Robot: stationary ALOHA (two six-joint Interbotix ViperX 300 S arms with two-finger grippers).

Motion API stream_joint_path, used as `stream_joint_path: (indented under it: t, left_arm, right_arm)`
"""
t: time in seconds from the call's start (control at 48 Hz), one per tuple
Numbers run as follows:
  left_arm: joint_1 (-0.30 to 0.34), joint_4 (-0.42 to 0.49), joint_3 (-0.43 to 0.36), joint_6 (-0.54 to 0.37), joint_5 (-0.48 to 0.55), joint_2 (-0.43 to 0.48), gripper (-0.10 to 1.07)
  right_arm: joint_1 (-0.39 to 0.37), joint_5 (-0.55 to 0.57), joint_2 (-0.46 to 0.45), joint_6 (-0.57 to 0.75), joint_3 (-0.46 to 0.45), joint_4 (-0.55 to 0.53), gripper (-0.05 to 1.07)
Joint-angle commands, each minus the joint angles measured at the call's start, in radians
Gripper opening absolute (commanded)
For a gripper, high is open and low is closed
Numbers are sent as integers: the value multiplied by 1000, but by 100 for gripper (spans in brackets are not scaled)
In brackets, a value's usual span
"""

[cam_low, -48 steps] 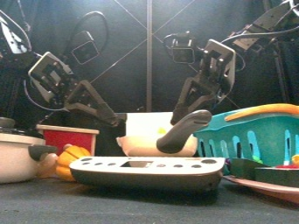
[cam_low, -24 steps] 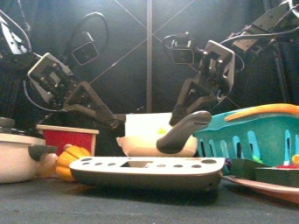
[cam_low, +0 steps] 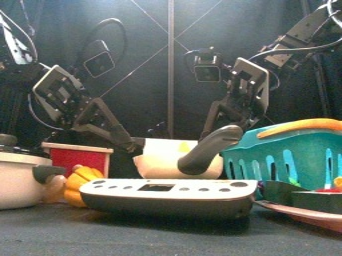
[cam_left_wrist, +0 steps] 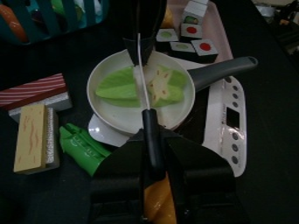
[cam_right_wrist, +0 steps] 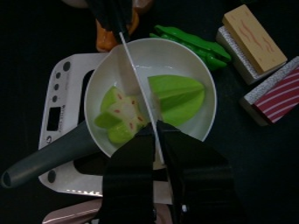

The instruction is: Cut starfruit

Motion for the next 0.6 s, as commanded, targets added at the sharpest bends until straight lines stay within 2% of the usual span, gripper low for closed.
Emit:
stream_joint_path:
  t: [0.0, 0.354, 0.583]
  left_arm:
    - [-8, 8, -26, 2, -12, -20, 48]
    - [-8, 14, -18, 3, -12, -107, 48]
    - [-3, 21, -18, 3, -17, -118, 48]
  right_arm:
    - [-17, 5, -28, 2, -21, 2, 43]
    - [-17, 8, -92, 0, -21, -18, 43]
    - [-20, 11, -117, -18, -25, -32, 43]
